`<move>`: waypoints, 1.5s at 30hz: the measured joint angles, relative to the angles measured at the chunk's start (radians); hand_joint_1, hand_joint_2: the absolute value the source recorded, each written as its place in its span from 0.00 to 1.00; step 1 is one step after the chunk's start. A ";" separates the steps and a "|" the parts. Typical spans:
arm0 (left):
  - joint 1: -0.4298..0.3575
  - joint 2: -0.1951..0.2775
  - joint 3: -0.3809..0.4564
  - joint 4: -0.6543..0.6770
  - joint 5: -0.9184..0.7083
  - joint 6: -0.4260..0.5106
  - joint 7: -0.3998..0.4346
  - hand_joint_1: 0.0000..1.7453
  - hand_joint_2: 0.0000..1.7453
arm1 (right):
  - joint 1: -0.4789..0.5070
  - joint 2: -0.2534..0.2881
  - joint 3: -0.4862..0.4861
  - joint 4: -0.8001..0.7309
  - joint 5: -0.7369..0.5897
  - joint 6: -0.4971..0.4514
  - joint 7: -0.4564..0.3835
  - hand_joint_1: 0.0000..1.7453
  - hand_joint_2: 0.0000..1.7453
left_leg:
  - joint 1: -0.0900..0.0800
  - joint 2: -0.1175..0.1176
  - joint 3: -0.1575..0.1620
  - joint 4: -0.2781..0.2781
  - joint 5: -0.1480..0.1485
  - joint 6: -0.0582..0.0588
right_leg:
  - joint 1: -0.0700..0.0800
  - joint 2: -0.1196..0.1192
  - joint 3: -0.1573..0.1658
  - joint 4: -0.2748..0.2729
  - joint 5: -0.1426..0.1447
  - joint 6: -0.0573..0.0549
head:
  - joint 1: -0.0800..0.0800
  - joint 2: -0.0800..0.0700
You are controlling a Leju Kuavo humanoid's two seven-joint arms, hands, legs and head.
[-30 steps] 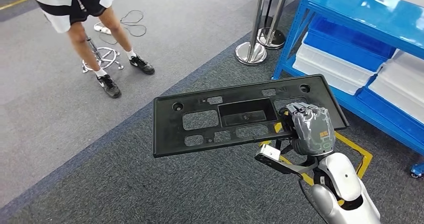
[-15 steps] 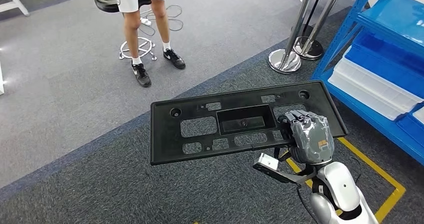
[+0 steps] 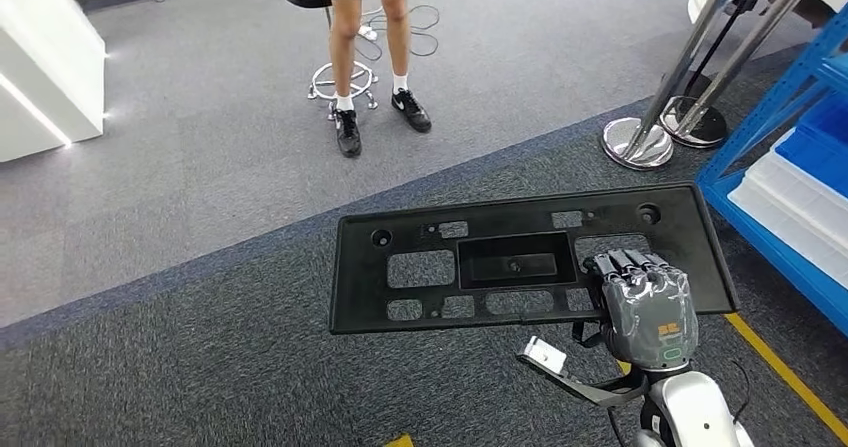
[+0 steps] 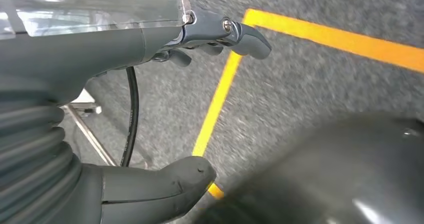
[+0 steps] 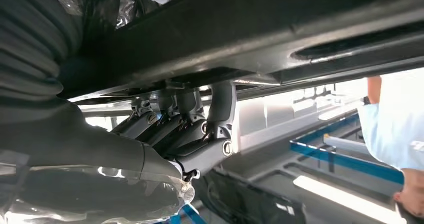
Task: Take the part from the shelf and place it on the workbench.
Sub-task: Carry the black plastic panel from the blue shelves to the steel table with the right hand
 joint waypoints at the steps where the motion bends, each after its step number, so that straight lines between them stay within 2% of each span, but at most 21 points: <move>1: -0.005 0.003 -0.009 0.025 0.000 0.010 0.002 0.00 1.00 | 0.005 0.004 -0.002 -0.006 0.018 0.006 0.008 0.90 1.00 | -0.004 -0.008 -0.002 -0.004 0.001 0.004 | 0.001 -0.010 0.001 -0.001 0.000 0.005 | 0.000 0.000; 3: -0.013 0.006 -0.027 0.069 0.000 0.025 0.019 0.00 1.00 | 0.010 0.013 -0.003 -0.016 0.048 0.022 0.023 0.90 1.00 | -0.001 -0.033 -0.001 -0.014 0.009 0.013 | -0.002 -0.012 0.006 -0.001 -0.005 0.015 | 0.000 0.000; 5: -0.023 0.007 -0.042 0.106 0.000 0.032 0.058 0.00 1.00 | 0.019 0.021 -0.003 -0.028 0.077 0.040 0.037 0.90 1.00 | 0.004 -0.056 0.006 -0.029 0.021 0.025 | -0.008 0.047 -0.010 0.043 -0.041 0.024 | 0.001 0.000; 7: -0.035 0.006 -0.060 0.135 0.001 0.035 0.106 0.00 1.00 | 0.036 0.027 -0.002 -0.039 0.104 0.059 0.054 0.90 1.00 | 0.005 -0.082 0.004 -0.032 0.028 0.032 | -0.010 0.109 -0.066 0.162 -0.104 0.027 | 0.001 0.000; 9: -0.042 0.007 -0.072 0.155 0.007 0.032 0.134 0.00 1.00 | 0.053 0.031 -0.002 -0.044 0.122 0.070 0.067 0.90 1.00 | 0.005 -0.115 0.003 -0.029 0.029 0.034 | -0.011 0.122 -0.117 0.261 -0.130 0.031 | 0.001 0.000; 11: -0.045 0.009 -0.077 0.169 0.015 0.024 0.140 0.00 1.00 | 0.062 0.033 -0.002 -0.047 0.130 0.075 0.076 0.90 1.00 | 0.007 -0.147 0.002 -0.022 0.026 0.031 | -0.016 0.126 -0.106 0.224 -0.079 0.034 | 0.001 0.000; 13: -0.047 0.015 -0.079 0.178 0.021 0.015 0.137 0.00 1.00 | 0.060 0.033 0.000 -0.051 0.133 0.080 0.079 0.90 1.00 | 0.009 -0.176 -0.002 -0.007 0.020 0.021 | -0.025 0.162 -0.055 0.102 -0.013 0.038 | 0.001 0.000; 16: -0.052 0.036 -0.079 0.183 0.038 0.004 0.101 0.00 1.00 | 0.040 0.033 0.008 -0.053 0.132 0.096 0.080 0.90 1.00 | 0.011 -0.212 -0.025 0.012 0.017 0.002 | -0.026 0.207 -0.031 0.034 0.005 0.032 | 0.000 0.000; 18: -0.050 0.055 -0.078 0.185 0.055 -0.002 0.054 0.00 1.00 | 0.014 0.033 0.018 -0.049 0.121 0.106 0.075 0.90 1.00 | 0.016 -0.221 -0.035 0.014 0.019 -0.009 | -0.023 0.184 -0.033 0.031 0.009 0.018 | 0.000 0.000; 20: -0.049 0.077 -0.076 0.186 0.073 -0.005 0.003 0.00 1.00 | -0.019 0.032 0.029 -0.042 0.104 0.113 0.069 0.90 1.00 | 0.015 -0.172 -0.057 0.057 -0.008 -0.019 | -0.021 0.158 -0.031 0.025 0.014 0.003 | -0.001 0.000; 22: -0.052 0.094 -0.071 0.186 0.085 -0.009 -0.029 0.00 1.00 | -0.042 0.031 0.038 -0.036 0.091 0.116 0.065 0.90 1.00 | 0.014 -0.108 -0.111 0.173 -0.072 -0.026 | -0.015 0.127 -0.030 0.021 0.014 -0.007 | -0.002 0.000; 24: -0.054 0.104 -0.066 0.186 0.091 -0.012 -0.040 0.00 1.00 | -0.052 0.031 0.044 -0.029 0.088 0.116 0.062 0.90 1.00 | 0.016 -0.092 -0.164 0.283 -0.115 -0.030 | -0.009 0.093 -0.030 0.021 0.012 -0.012 | -0.002 0.000; 25: -0.053 0.108 -0.064 0.186 0.094 -0.013 -0.043 0.00 1.00 | -0.056 0.031 0.048 -0.024 0.086 0.116 0.061 0.90 1.00 | 0.016 -0.090 -0.167 0.292 -0.109 -0.029 | -0.006 0.077 -0.030 0.021 0.011 -0.013 | -0.002 0.000; 27: -0.051 0.116 -0.056 0.186 0.103 -0.016 -0.054 0.00 1.00 | -0.067 0.031 0.057 -0.017 0.076 0.116 0.059 0.90 1.00 | 0.014 -0.078 -0.113 0.196 -0.051 -0.021 | -0.002 0.048 -0.028 0.021 0.009 -0.015 | -0.002 0.000; 30: -0.049 0.135 -0.047 0.186 0.109 -0.022 -0.085 0.00 1.00 | -0.086 0.029 0.062 -0.009 0.048 0.114 0.056 0.90 1.00 | -0.002 -0.026 -0.024 0.022 0.005 0.000 | 0.003 0.016 -0.023 0.020 0.005 -0.009 | -0.002 0.000; 33: -0.044 0.154 -0.040 0.186 0.107 -0.026 -0.092 0.00 1.00 | -0.093 0.024 0.064 -0.001 0.037 0.111 0.053 0.90 1.00 | -0.005 -0.046 -0.016 -0.004 0.013 0.013 | 0.003 -0.008 -0.016 0.012 0.004 0.004 | -0.002 0.000; 36: -0.038 0.164 -0.035 0.185 0.095 -0.027 -0.068 0.00 1.00 | -0.080 0.009 0.060 -0.004 0.039 0.099 0.058 0.90 1.00 | 0.005 -0.077 0.005 -0.037 0.032 0.025 | -0.002 0.062 -0.035 0.074 -0.040 0.016 | -0.001 0.000; 39: -0.040 0.166 -0.034 0.185 0.085 -0.026 -0.053 0.00 1.00 | -0.047 -0.009 0.039 -0.011 0.038 0.080 0.063 0.90 1.00 | 0.005 -0.115 0.007 -0.038 0.035 0.028 | -0.008 0.121 -0.125 0.250 -0.115 0.023 | -0.001 0.000; 41: -0.039 0.164 -0.034 0.185 0.084 -0.026 -0.053 0.00 1.00 | -0.026 -0.013 0.028 -0.015 0.037 0.075 0.063 0.90 1.00 | 0.009 -0.144 0.007 -0.031 0.031 0.025 | -0.013 0.125 -0.140 0.259 -0.088 0.031 | -0.001 0.000; 43: -0.037 0.161 -0.031 0.185 0.084 -0.024 -0.060 0.00 1.00 | -0.012 -0.017 0.018 -0.020 0.037 0.070 0.061 0.90 1.00 | 0.015 -0.172 0.005 -0.015 0.021 0.015 | -0.026 0.150 -0.093 0.145 -0.016 0.041 | -0.001 0.000; 45: -0.037 0.158 -0.029 0.186 0.080 -0.018 -0.067 0.00 1.00 | 0.003 -0.019 0.006 -0.029 0.042 0.061 0.059 0.90 1.00 | 0.017 -0.198 -0.008 0.009 0.009 0.002 | -0.034 0.187 -0.056 0.053 0.019 0.044 | -0.001 0.000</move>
